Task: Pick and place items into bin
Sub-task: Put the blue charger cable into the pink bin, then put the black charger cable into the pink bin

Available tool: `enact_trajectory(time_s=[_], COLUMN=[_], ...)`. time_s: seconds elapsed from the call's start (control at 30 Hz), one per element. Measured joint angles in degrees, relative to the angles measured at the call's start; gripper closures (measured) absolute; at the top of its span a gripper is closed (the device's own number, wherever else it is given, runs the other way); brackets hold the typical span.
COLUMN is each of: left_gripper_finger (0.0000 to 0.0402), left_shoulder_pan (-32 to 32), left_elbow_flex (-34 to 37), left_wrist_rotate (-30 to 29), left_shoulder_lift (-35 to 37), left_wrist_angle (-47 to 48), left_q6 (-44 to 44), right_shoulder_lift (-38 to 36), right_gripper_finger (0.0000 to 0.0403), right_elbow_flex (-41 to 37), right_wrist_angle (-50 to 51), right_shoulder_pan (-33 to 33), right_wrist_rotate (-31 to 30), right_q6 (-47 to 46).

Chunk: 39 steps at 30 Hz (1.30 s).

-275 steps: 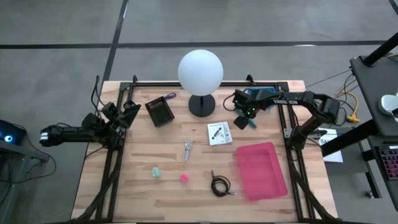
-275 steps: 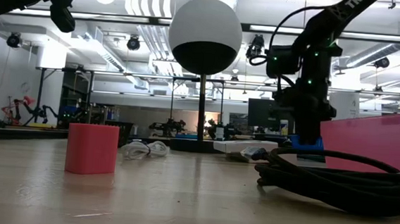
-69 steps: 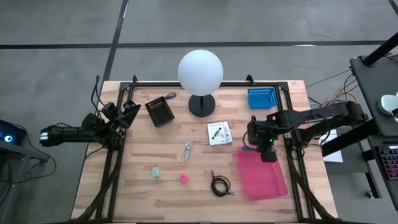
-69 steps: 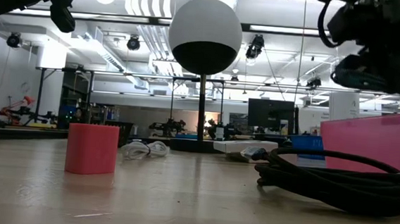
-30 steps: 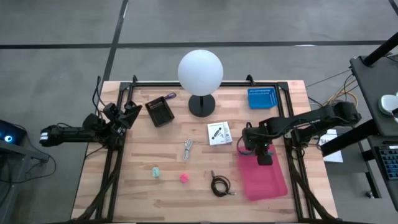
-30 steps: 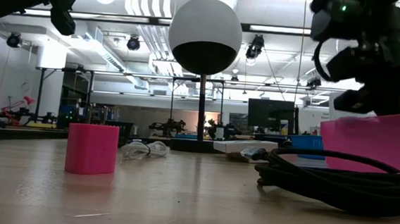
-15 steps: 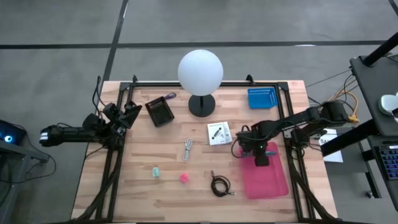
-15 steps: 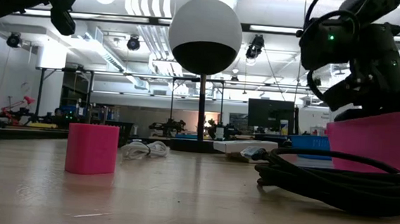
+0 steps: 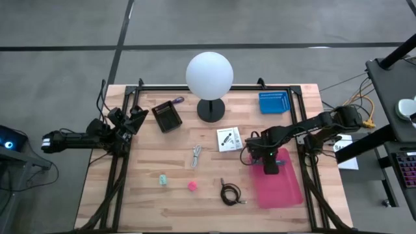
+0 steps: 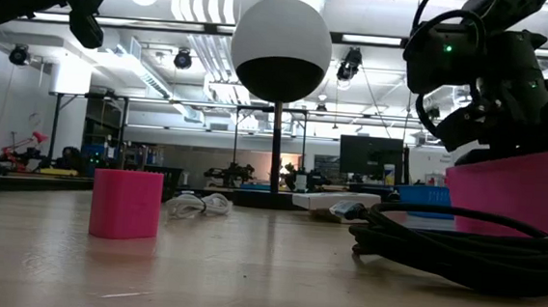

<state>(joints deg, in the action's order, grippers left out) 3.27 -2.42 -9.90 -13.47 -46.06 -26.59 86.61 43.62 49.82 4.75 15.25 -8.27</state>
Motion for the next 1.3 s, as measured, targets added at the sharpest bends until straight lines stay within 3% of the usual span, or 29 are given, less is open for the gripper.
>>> enact_trajectory(time_s=[0.4, 0.57, 0.97, 1.1, 1.3], left_gripper_finger=[0.0258, 0.0258, 0.0258, 0.0258, 0.0258], left_shoulder_pan=[0.0, 0.0, 0.0, 0.0, 0.0], left_elbow_flex=[0.0, 0.0, 0.0, 0.0, 0.0], left_wrist_rotate=[0.0, 0.0, 0.0, 0.0, 0.0], left_shoulder_lift=[0.0, 0.0, 0.0, 0.0, 0.0], left_wrist_angle=[0.0, 0.0, 0.0, 0.0, 0.0], left_q6=[0.0, 0.0, 0.0, 0.0, -0.1], right_shoulder_lift=[-1.6, -3.9, -9.3, -9.6, -10.1], right_gripper_finger=[0.0296, 0.0299, 0.0306, 0.0313, 0.0323], right_elbow_flex=[0.1, 1.8, 8.4, 11.0, 12.8], right_wrist_angle=[1.5, 4.2, 2.9, -1.1, -18.3], right_shoulder_pan=[0.0, 0.0, -0.1, -0.1, -0.1], right_wrist_rotate=[1.1, 6.1, 5.8, 5.7, 2.3], right_q6=[-8.5, -8.3, -8.2, -8.1, -8.7])
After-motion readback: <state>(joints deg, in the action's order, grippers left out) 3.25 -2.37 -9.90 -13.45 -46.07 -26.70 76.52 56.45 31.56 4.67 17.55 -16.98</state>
